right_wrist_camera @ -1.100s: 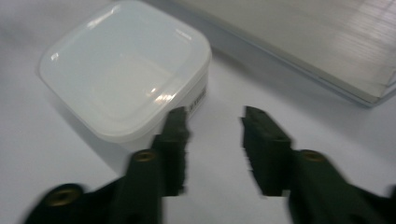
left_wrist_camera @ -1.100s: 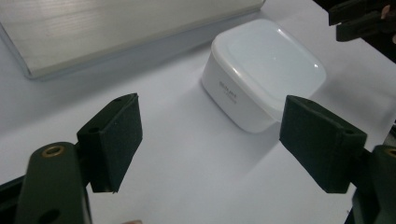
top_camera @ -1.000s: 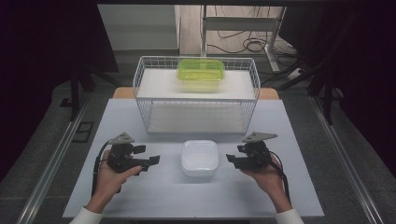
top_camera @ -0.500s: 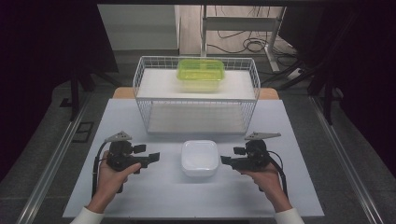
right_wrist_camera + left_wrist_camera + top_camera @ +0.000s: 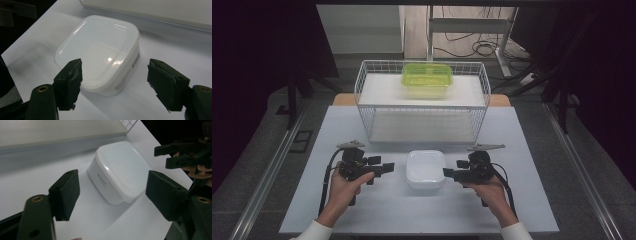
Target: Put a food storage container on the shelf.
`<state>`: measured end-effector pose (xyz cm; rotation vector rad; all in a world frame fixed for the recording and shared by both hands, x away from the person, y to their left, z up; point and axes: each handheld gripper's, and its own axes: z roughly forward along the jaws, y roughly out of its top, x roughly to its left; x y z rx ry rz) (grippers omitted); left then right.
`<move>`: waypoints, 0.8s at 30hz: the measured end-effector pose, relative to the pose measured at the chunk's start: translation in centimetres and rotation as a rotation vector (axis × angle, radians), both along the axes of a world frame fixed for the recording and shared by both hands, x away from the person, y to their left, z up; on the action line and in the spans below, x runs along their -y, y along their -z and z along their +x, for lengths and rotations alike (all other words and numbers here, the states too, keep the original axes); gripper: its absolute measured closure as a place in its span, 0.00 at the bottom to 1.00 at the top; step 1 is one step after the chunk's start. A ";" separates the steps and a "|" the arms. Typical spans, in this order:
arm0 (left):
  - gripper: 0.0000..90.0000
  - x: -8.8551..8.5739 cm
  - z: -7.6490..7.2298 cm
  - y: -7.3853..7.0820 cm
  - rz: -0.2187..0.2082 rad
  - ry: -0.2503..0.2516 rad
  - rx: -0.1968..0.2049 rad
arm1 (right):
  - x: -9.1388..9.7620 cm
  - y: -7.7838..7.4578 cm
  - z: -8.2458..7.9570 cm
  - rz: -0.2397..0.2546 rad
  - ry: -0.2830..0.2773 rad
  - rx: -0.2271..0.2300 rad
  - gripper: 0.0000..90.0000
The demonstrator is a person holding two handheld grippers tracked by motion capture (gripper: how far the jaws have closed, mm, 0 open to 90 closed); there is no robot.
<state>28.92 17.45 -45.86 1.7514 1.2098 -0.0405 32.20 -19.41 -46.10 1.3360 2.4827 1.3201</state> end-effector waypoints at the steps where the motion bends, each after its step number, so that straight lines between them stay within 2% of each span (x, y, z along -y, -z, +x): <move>1: 0.33 0.1 0.1 0.1 -0.009 -0.003 -0.010 | 0.0 0.1 0.1 0.004 0.000 -0.005 0.33; 5: 0.35 0.7 0.9 0.8 -0.017 0.003 -0.056 | -0.1 0.5 0.6 0.026 0.007 -0.033 0.37; 12: 0.40 1.7 2.2 2.0 -0.076 0.003 -0.143 | -0.3 1.3 1.7 0.081 0.031 -0.097 0.44; 15: 0.42 2.0 2.7 2.6 -0.095 0.008 -0.183 | -0.4 1.8 2.1 0.089 0.036 -0.122 0.46; 18: 0.45 2.2 3.1 3.4 -0.135 0.010 -0.238 | -0.4 2.1 2.5 0.097 0.037 -0.140 0.48; 20: 0.47 2.4 3.2 3.9 -0.135 0.008 -0.258 | -0.4 2.3 2.6 0.101 0.037 -0.151 0.50; 24: 0.51 2.9 3.4 4.4 -0.135 0.023 -0.271 | -0.3 2.4 2.8 0.125 0.031 -0.171 0.53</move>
